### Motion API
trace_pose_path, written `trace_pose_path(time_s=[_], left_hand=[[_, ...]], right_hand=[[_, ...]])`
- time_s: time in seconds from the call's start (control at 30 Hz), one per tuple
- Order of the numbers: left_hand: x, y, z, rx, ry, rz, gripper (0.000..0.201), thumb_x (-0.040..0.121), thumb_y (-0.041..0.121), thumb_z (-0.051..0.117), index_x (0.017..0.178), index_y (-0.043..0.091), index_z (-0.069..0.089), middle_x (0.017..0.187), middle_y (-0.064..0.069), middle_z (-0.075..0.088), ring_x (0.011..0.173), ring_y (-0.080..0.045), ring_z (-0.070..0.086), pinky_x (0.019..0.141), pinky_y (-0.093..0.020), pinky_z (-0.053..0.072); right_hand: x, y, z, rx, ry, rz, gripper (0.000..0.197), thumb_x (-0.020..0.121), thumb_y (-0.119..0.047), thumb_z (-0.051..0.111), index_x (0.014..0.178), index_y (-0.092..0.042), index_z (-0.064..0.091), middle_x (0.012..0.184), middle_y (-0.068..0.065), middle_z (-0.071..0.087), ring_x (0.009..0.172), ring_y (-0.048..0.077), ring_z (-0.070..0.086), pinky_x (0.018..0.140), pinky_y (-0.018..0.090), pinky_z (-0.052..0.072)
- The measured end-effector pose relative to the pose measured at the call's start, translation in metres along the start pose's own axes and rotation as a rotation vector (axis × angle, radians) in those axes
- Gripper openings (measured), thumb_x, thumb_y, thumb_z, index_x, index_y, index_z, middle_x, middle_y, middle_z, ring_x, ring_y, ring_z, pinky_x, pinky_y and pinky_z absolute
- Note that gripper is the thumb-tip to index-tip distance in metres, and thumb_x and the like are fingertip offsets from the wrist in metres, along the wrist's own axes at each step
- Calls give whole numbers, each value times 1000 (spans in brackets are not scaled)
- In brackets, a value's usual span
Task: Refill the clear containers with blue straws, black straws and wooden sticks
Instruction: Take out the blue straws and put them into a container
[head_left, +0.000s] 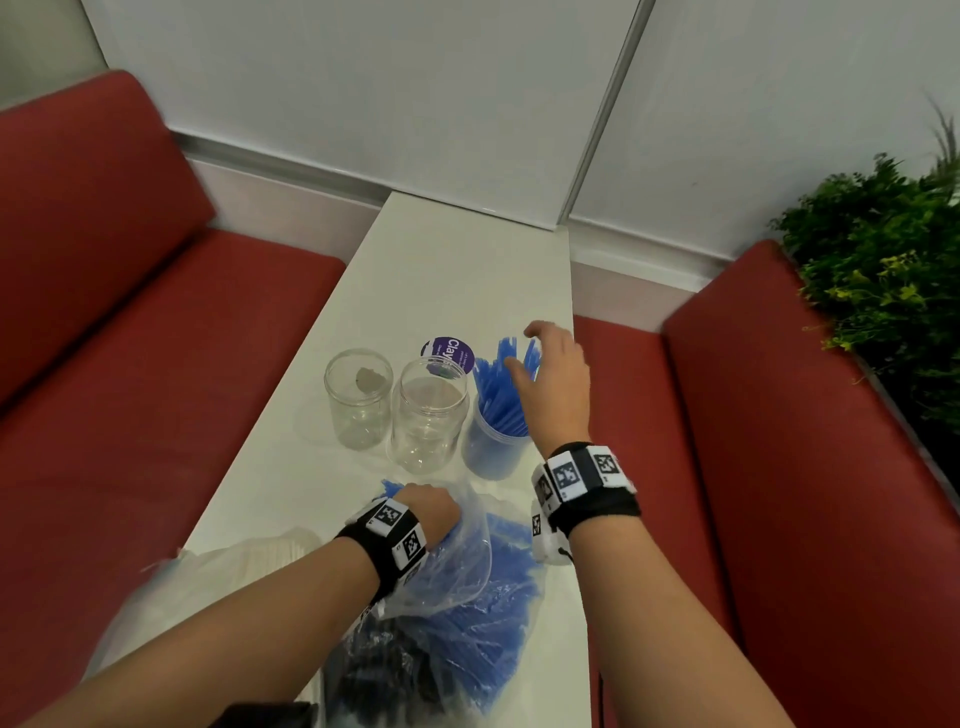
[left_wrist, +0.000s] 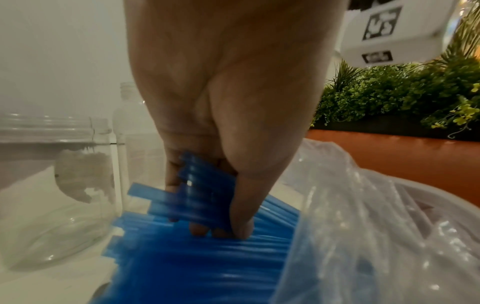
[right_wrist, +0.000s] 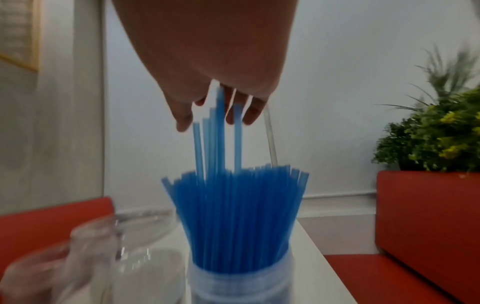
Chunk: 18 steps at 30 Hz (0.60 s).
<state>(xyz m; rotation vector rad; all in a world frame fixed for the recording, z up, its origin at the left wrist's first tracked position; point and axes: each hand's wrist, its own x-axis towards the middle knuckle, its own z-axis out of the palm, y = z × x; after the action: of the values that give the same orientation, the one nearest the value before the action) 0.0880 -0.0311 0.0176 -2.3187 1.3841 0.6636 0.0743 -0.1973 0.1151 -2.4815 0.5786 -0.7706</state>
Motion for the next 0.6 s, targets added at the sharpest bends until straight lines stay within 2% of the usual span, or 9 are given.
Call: trace_pose_path(time_s=[0.03,0.1,0.17,0.27,0.33,0.4,0.47,0.53,0.6], left_hand=[[-1,0,0,-4,-8,-14,34,101,9,40,132,8,53,136,-10,55,124,-30,54,100,-46,41],[-4,-1,-2,13,-22,-43,33,102,13,41,132,11,54,135,-7,56,123,-29,54,101,-48,39],[-4,-3,-5,4,-82,-98,34,102,20,42,134,13,52,138,-5,54,127,-29,51,106,-49,37],[-6,-10,-11,-12,-133,-117,36,103,23,43,137,13,51,143,-6,51,131,-28,48,109,-44,38],[-8,-16,-15,-31,-76,-107,33,102,19,45,133,12,56,138,-7,55,126,-27,53,102,-40,42],[-14,-22,-28,-31,-55,-104,32,100,15,46,130,9,58,134,-9,57,122,-28,56,97,-38,44],[-22,-24,-47,-23,-55,-124,31,100,13,45,127,8,59,132,-10,59,120,-27,57,94,-36,45],[-31,-23,-70,8,-61,-144,32,99,13,49,128,6,57,132,-10,58,121,-27,56,97,-38,44],[-42,-24,-89,-9,-71,-151,34,98,14,52,129,4,56,132,-12,58,121,-27,56,100,-39,44]], right_hand=[[-5,0,8,-100,-65,-50,38,99,-35,62,133,-19,55,138,2,56,131,24,48,109,40,36],[-19,2,22,-311,-324,-13,58,107,-49,39,156,-19,34,166,4,26,156,27,13,125,50,8],[-29,8,31,-456,-489,59,74,105,-59,25,164,-19,6,172,2,-4,157,29,-13,124,55,-7],[-29,5,27,-384,-408,24,73,105,-58,29,164,-24,2,171,5,-9,155,35,-17,121,60,-15],[-32,-3,19,-143,-168,-71,56,107,-35,43,160,-22,30,168,9,22,157,34,8,125,59,-1],[-39,-8,17,185,-103,-88,44,98,-9,50,141,-19,55,142,5,58,135,23,50,115,49,38],[-51,-15,16,413,-426,60,46,93,1,49,132,-23,58,121,1,68,109,19,65,93,35,55],[-67,-15,23,472,-823,166,59,91,4,56,142,-24,48,130,4,65,117,18,63,98,33,54],[-83,-12,34,379,-1019,166,72,86,2,66,150,-18,38,141,6,57,127,18,56,109,36,47]])
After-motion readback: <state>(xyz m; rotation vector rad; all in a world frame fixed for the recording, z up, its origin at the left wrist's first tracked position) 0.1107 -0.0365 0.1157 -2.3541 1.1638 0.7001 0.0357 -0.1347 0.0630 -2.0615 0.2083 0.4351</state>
